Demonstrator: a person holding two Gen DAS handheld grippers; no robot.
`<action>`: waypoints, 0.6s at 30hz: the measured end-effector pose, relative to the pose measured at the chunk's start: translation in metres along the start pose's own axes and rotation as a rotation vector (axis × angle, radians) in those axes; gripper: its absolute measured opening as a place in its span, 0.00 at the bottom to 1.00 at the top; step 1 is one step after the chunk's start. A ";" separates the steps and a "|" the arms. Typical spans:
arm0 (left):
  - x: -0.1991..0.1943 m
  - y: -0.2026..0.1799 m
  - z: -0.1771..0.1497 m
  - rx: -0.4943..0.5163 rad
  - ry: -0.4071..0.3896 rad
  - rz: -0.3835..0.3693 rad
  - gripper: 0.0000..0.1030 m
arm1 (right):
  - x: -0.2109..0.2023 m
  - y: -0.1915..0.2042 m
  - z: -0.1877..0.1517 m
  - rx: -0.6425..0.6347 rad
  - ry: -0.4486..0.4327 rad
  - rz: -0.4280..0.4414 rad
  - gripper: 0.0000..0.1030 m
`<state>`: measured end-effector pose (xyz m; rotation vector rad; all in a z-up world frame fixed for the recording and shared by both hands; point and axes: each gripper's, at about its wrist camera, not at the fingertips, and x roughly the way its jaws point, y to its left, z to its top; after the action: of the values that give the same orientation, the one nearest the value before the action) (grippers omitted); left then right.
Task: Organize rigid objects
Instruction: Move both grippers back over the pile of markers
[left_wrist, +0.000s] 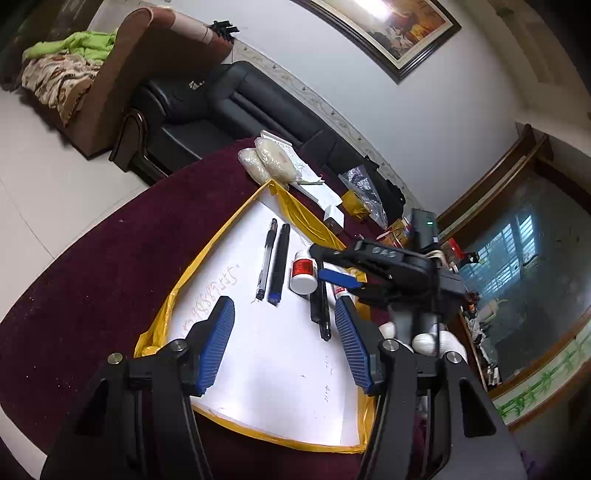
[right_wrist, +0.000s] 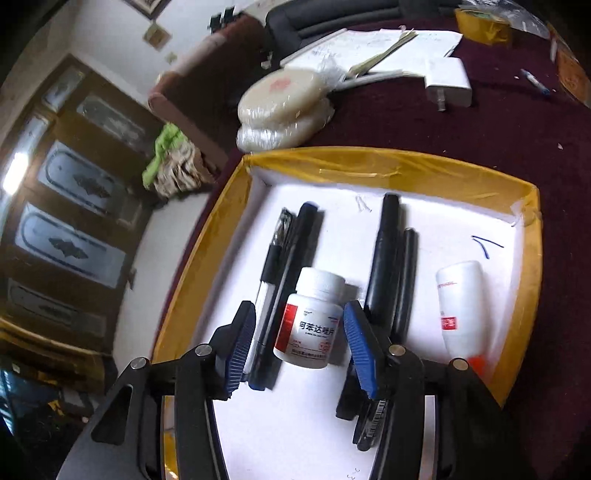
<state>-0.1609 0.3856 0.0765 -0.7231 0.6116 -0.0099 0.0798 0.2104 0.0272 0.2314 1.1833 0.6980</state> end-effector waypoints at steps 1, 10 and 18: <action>-0.001 -0.003 0.000 0.010 -0.004 0.006 0.54 | -0.007 -0.002 0.000 0.002 -0.017 0.002 0.44; 0.010 -0.049 -0.013 0.137 0.017 -0.010 0.54 | -0.128 -0.032 -0.039 -0.139 -0.292 -0.165 0.44; 0.056 -0.118 -0.046 0.259 0.171 -0.070 0.54 | -0.271 -0.127 -0.118 -0.082 -0.705 -0.557 0.95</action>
<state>-0.1154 0.2560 0.0933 -0.4950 0.7323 -0.2137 -0.0334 -0.0743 0.1246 0.0579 0.4954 0.1380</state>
